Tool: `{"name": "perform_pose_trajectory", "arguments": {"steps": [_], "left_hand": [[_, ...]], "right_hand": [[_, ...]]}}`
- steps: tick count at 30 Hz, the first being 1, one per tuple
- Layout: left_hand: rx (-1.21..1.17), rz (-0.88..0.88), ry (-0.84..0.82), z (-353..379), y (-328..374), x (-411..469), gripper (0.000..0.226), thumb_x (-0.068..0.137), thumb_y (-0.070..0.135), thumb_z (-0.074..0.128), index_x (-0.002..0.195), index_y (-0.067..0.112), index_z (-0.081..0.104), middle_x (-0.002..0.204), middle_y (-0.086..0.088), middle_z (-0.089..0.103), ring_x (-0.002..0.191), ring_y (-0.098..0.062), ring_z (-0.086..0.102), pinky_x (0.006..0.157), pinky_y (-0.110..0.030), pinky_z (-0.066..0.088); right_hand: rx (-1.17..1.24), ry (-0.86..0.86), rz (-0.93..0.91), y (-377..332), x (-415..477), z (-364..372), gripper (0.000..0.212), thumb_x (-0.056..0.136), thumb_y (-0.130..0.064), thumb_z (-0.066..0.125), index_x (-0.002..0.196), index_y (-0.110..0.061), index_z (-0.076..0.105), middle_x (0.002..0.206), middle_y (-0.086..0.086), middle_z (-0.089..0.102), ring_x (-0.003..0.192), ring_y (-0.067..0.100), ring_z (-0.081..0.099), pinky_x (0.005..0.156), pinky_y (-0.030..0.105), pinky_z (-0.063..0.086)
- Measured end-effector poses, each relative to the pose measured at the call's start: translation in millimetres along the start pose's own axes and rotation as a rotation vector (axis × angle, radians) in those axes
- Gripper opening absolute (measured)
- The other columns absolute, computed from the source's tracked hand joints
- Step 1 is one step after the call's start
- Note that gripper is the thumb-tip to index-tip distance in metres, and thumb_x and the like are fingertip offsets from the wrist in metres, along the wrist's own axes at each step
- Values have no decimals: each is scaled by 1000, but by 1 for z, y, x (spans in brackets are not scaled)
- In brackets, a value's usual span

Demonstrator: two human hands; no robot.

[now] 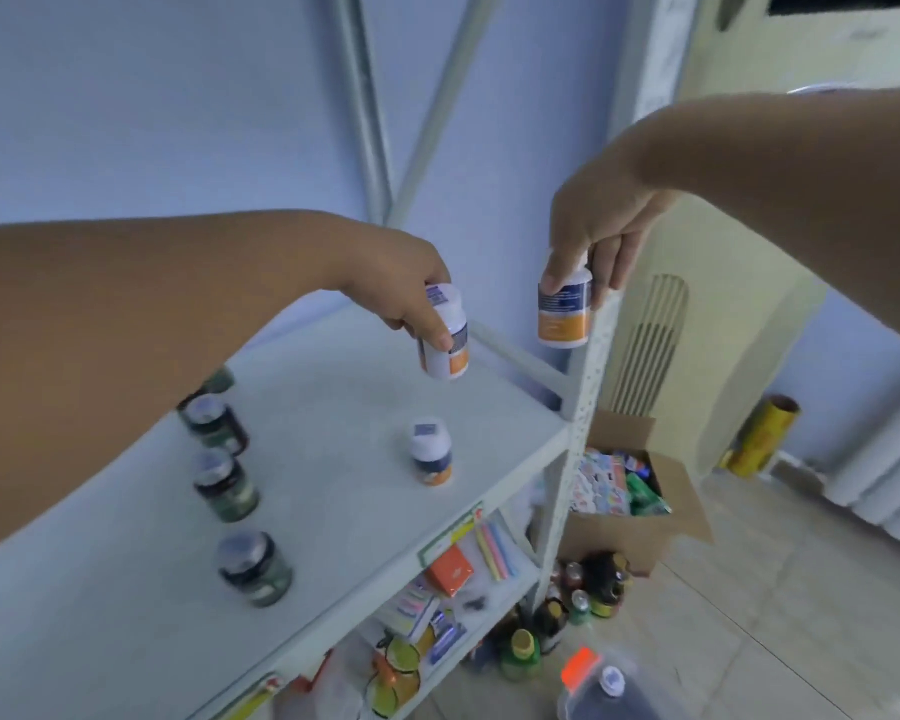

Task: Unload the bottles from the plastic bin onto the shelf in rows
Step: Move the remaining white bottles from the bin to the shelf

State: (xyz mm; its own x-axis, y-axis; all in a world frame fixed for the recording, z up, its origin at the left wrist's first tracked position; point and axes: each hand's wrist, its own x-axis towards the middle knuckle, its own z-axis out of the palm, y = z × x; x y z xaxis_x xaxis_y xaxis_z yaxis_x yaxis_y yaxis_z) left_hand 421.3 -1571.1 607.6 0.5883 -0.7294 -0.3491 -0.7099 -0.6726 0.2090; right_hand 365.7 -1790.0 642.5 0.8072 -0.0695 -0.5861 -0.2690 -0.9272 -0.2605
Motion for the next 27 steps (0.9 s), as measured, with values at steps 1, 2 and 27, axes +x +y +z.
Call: {"name": "perform_pose_trajectory", "arguments": {"steps": [1, 2, 27], "left_hand": [[6, -18, 4, 2, -14, -8, 18, 78, 41, 80, 85, 28, 70, 78, 9, 69, 50, 7, 58, 50, -9, 42], [6, -36, 12, 5, -28, -16, 19, 77, 43, 80, 84, 28, 69, 78, 10, 69, 51, 6, 59, 51, -10, 42], [-249, -352, 153, 154, -105, 59, 45, 74, 42, 78, 102, 12, 57, 95, -7, 64, 81, -28, 65, 69, -37, 57]], "right_hand": [[0, 4, -22, -19, 8, 0, 28, 88, -28, 72, 102, -5, 71, 94, 15, 78, 90, 25, 76, 84, 38, 59], [-8, 16, -40, -36, 17, 1, 28, 87, -29, 73, 102, -5, 70, 94, 15, 78, 90, 25, 77, 80, 36, 61], [-438, 81, -377, -145, 258, 90, 34, 76, -37, 76, 64, -13, 56, 65, 2, 64, 53, 16, 56, 45, 20, 37]]}}
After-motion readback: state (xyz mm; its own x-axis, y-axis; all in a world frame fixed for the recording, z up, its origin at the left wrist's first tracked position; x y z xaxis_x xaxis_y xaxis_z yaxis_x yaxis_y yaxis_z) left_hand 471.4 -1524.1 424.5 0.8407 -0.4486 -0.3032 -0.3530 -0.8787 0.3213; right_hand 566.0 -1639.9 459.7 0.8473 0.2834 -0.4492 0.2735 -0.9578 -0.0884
